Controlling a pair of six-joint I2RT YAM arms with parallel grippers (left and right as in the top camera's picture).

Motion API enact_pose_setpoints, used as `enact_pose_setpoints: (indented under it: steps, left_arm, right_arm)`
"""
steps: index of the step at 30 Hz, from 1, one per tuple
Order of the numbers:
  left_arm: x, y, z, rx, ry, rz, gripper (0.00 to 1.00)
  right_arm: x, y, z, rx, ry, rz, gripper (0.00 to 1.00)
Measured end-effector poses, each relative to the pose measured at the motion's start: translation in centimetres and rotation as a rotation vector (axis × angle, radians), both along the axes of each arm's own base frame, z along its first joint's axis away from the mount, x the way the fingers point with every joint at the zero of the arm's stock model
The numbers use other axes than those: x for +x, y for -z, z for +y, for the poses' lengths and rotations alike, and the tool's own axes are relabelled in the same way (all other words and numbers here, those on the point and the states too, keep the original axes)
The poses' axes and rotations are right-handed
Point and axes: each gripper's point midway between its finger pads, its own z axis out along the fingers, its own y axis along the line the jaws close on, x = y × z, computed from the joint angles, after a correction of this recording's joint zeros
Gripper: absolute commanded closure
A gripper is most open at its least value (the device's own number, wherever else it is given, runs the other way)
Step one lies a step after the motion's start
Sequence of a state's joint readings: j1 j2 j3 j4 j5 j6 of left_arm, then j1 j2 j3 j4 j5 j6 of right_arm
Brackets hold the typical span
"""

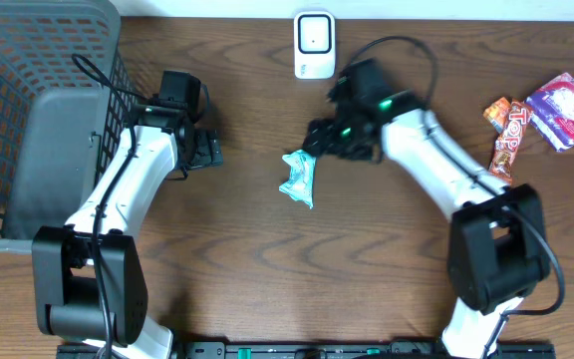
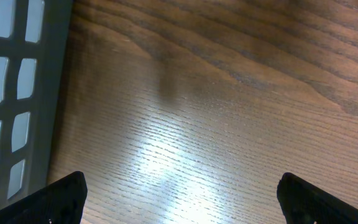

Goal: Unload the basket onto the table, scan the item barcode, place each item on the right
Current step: 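Reach the right gripper to the green wipes pack and grasp it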

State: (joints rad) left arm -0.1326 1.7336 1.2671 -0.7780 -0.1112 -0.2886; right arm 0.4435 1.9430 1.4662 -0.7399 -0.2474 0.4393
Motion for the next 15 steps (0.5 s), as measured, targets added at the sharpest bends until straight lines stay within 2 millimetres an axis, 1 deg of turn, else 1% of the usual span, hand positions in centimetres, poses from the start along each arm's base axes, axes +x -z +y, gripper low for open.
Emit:
enact_pose_setpoints:
  steps: [3,5,7,11,15]
  left_arm:
    - [0.0,0.0,0.0,0.000,0.000,0.000,0.02]
    - [0.0,0.0,0.0,0.000,0.000,0.000,0.02]
    - [0.0,0.0,0.0,0.000,0.000,0.000,0.02]
    - [0.0,0.0,0.0,0.000,0.000,0.000,0.02]
    - [0.0,0.0,0.0,0.000,0.000,0.000,0.02]
  right_arm:
    - [-0.9,0.8,1.0,-0.093,0.018,-0.031,0.21]
    - [-1.1,1.1,1.3,-0.140,0.034,-0.057,0.22]
    - [-1.4,1.5,1.5,-0.174,0.055,-0.075,0.26]
    - [-1.7,2.9,1.6,-0.197,0.107,-0.103,0.27]
    - [-1.8,4.3,1.6,-0.180,0.130,-0.119,0.27]
